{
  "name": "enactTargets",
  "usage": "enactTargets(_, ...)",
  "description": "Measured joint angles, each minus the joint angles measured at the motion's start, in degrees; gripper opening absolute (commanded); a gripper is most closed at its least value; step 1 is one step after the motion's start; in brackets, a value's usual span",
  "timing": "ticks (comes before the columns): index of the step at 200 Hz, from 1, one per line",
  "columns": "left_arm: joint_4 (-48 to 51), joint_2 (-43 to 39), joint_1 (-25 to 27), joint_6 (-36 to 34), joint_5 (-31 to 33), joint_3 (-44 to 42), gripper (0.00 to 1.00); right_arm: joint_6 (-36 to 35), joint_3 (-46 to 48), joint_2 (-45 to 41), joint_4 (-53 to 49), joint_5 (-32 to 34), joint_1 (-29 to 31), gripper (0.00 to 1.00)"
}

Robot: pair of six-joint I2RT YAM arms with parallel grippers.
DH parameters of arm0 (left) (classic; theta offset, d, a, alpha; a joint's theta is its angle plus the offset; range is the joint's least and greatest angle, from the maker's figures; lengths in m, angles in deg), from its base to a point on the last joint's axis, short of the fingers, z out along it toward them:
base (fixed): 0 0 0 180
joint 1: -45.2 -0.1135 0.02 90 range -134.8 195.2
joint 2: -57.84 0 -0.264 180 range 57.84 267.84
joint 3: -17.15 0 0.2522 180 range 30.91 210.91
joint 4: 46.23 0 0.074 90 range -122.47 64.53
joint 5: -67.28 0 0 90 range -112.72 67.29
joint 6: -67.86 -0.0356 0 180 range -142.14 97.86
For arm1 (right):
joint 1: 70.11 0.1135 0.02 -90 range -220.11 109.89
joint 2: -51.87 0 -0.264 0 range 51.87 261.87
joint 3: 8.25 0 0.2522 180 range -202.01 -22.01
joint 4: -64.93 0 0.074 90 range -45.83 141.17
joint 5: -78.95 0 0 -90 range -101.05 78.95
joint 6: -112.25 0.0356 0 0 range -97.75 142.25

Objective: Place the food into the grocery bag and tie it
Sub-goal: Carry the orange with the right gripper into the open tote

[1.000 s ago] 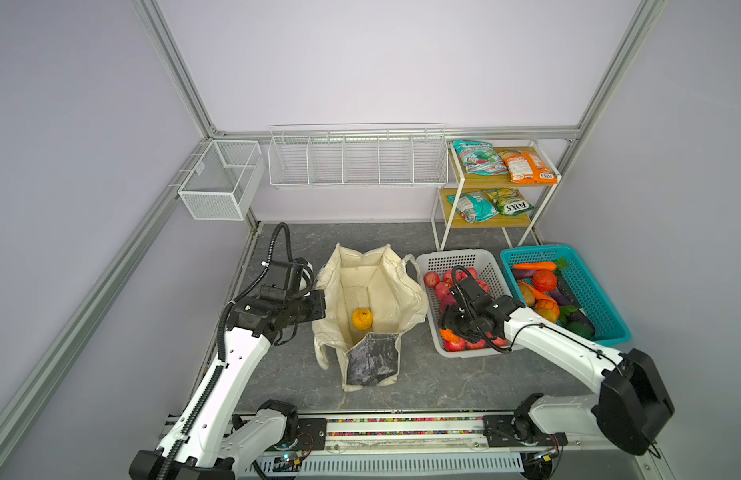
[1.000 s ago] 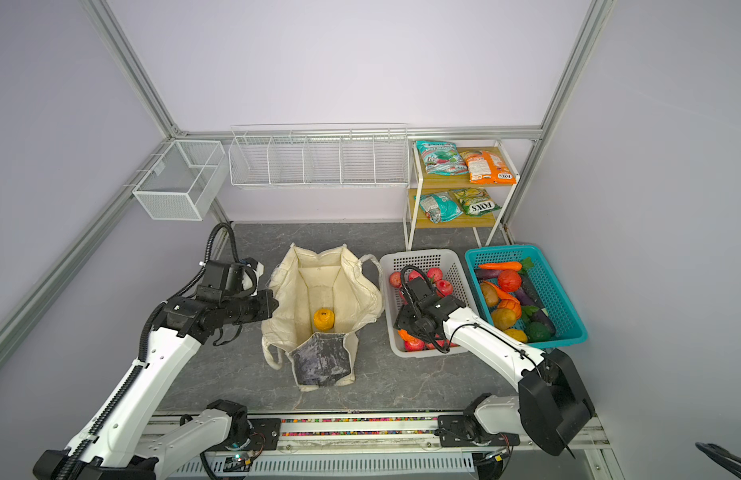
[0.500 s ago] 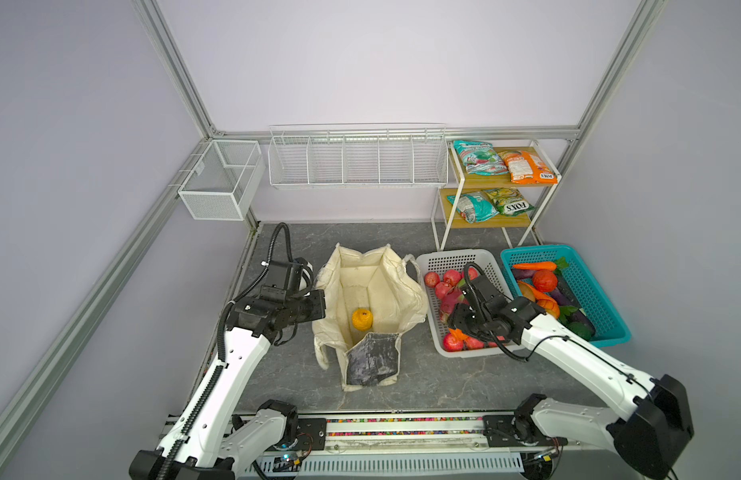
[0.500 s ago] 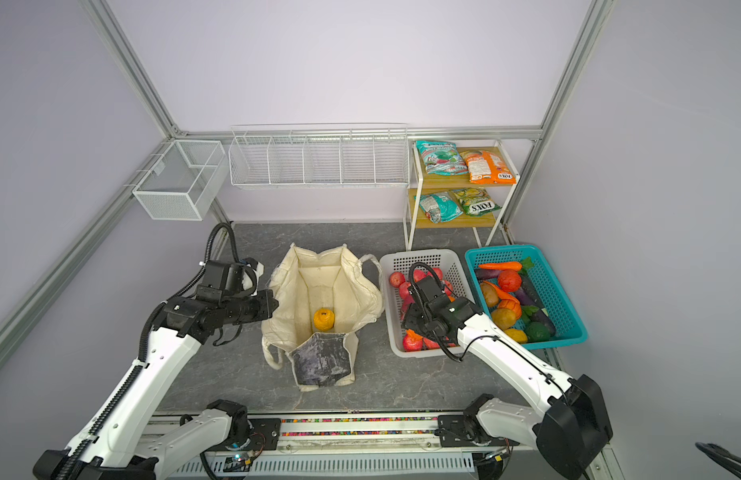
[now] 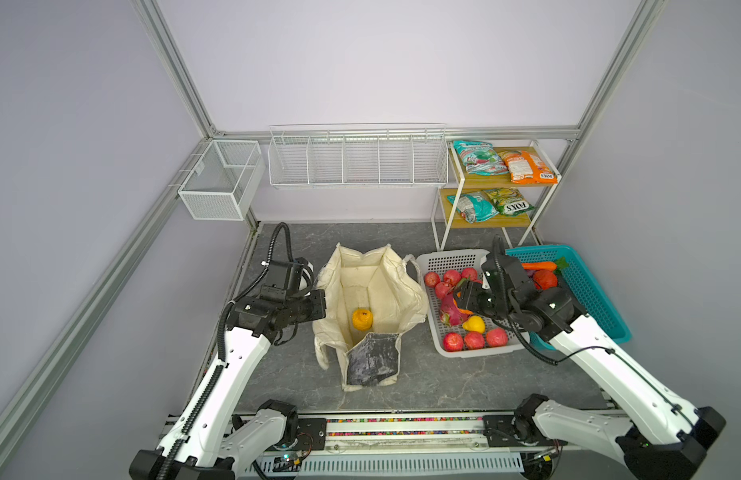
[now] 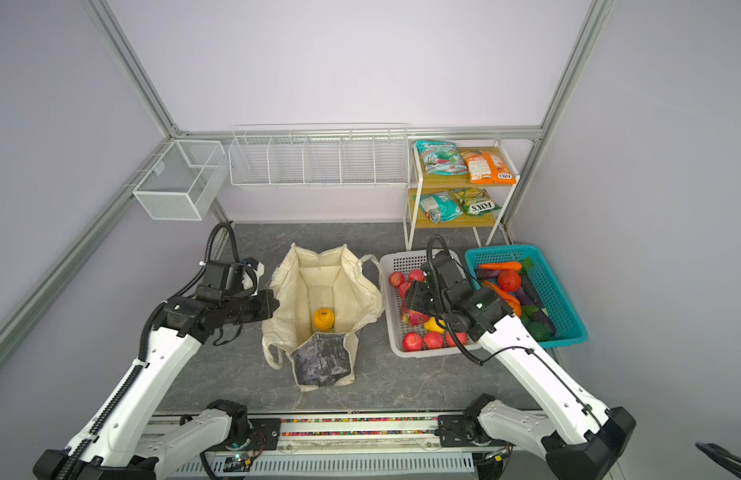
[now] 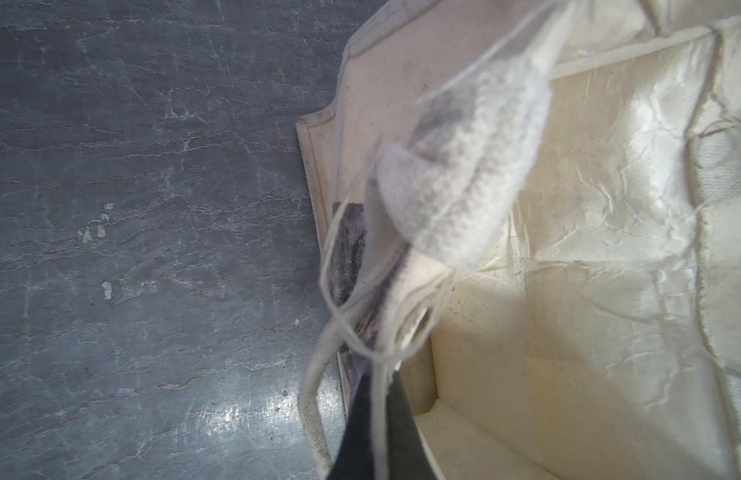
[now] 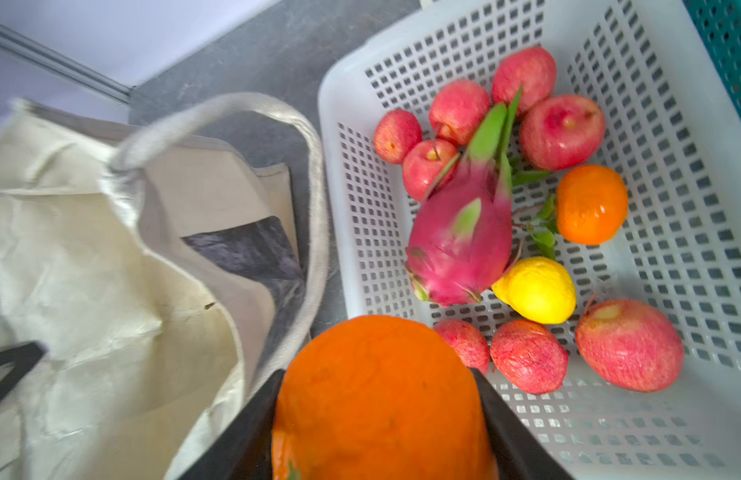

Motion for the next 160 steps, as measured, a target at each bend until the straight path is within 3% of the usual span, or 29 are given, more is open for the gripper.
enactTargets(30, -0.4, 0.9, 0.0, 0.0, -0.7, 0.4, 0.00, -2.8, -13.0, 7.8, 0.5, -0.6, 5.8, 0.59)
enactTargets(57, -0.4, 0.9, 0.0, 0.0, -1.7, 1.5, 0.00, -6.2, -27.1, 19.6, 0.8, -1.6, 14.4, 0.59)
enactTargets(88, 0.2, 0.9, 0.0, 0.0, -2.5, 3.7, 0.00, -9.4, -38.8, 33.1, -0.8, -2.6, 19.6, 0.58)
enactTargets(130, 0.7, 0.9, 0.2, 0.0, -3.0, 4.5, 0.00, -10.7, -40.9, 46.1, -5.7, -4.3, 20.4, 0.59)
enactTargets(160, 0.7, 0.9, 0.2, -0.1, -3.0, 4.5, 0.00, -10.8, -40.7, 50.8, -7.7, -5.0, 20.4, 0.59)
